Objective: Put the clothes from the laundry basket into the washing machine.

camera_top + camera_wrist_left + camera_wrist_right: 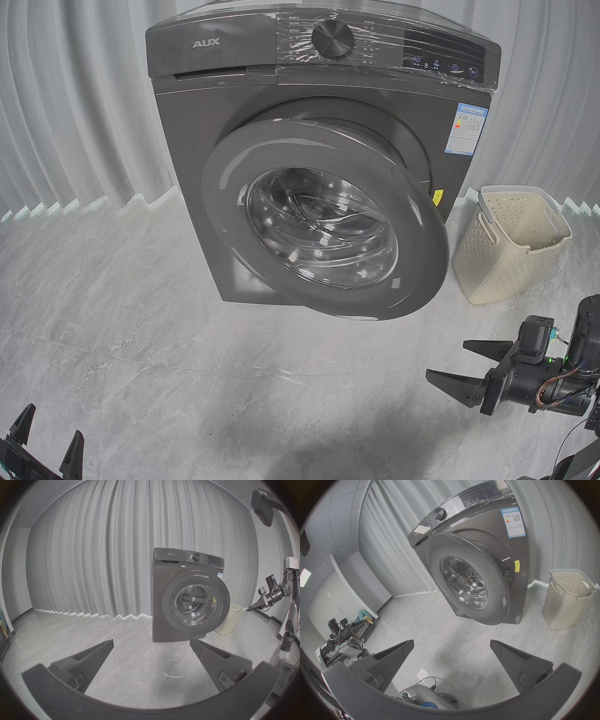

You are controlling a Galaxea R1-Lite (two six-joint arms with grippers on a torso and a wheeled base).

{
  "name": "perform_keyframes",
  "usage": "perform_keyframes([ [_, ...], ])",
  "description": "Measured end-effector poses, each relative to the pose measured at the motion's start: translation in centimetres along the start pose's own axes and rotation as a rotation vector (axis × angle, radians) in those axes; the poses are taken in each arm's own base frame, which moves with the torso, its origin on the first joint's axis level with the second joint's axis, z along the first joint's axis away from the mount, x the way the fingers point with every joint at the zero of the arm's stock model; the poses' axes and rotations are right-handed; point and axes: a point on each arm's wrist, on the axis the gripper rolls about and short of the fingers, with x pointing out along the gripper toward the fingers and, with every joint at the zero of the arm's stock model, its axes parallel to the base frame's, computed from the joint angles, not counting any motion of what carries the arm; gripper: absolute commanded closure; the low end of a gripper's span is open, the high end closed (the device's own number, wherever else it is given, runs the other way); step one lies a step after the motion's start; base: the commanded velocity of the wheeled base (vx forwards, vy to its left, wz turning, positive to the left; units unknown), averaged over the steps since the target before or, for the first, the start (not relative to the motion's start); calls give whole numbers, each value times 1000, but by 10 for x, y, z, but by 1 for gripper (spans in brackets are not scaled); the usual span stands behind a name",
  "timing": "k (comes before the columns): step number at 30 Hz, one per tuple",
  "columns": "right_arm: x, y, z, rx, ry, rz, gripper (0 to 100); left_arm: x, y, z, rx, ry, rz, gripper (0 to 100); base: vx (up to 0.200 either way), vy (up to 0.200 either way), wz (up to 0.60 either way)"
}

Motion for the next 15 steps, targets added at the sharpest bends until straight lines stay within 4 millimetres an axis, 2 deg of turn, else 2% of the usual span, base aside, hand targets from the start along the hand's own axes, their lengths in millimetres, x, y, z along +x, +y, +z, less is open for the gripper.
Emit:
perform_keyframes([
  [1, 1, 2, 0, -4, 4, 12, 0, 0, 0, 0, 0, 0, 0, 0, 0, 0, 0],
  [15, 14, 15, 2, -26, -20, 85, 0, 0, 0, 0, 0, 1, 0, 0, 200, 0, 0],
])
